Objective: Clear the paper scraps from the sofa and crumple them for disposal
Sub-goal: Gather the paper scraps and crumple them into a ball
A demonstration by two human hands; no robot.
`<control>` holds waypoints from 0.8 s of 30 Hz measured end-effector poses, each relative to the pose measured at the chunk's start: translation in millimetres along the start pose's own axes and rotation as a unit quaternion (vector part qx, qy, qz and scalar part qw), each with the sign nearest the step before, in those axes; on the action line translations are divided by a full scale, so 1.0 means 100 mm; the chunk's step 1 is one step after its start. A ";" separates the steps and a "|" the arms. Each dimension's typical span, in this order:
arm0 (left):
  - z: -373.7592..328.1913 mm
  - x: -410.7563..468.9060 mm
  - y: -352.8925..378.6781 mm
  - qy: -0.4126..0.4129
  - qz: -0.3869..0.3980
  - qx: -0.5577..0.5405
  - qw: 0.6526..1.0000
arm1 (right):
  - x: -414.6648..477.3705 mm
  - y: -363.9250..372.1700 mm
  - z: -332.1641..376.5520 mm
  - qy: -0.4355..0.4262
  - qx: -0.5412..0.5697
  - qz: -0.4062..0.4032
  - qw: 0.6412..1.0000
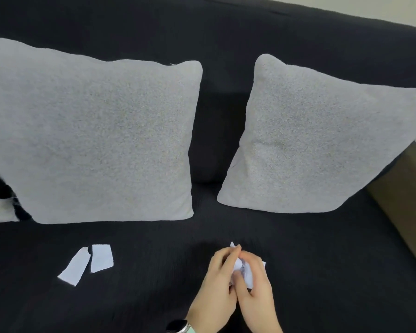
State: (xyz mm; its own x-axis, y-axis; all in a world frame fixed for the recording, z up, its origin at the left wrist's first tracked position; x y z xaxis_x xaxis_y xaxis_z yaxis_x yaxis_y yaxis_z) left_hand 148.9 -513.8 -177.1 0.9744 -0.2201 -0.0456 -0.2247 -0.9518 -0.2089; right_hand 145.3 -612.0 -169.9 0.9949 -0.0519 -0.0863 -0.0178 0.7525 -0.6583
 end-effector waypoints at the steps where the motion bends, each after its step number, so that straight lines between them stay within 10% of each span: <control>1: 0.00 0.01 0.02 0.003 0.004 -0.003 1.000 | 0.00 -0.03 -0.01 0.000 -0.004 -0.010 1.000; 24: 0.20 0.05 0.25 -0.002 0.085 -0.001 0.996 | -0.13 0.01 -0.41 0.053 -0.100 -0.034 0.993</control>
State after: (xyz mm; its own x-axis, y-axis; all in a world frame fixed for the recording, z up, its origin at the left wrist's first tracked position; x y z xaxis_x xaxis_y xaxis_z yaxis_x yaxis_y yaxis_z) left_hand 147.9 -534.2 -202.2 0.9219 -0.3783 -0.0833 -0.3873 -0.9009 -0.1958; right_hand 128.2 -637.0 -200.2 0.9787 -0.1743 -0.1085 0.0184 0.6008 -0.7992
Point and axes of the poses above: each hand's wrist, its own x-axis towards the middle knuckle, its own y-axis out of the palm, z = x × y, the point moved 10 cm from there along x, towards the middle knuckle, and after that the axes turned 15 degrees about -x, right-handed, at the moved point
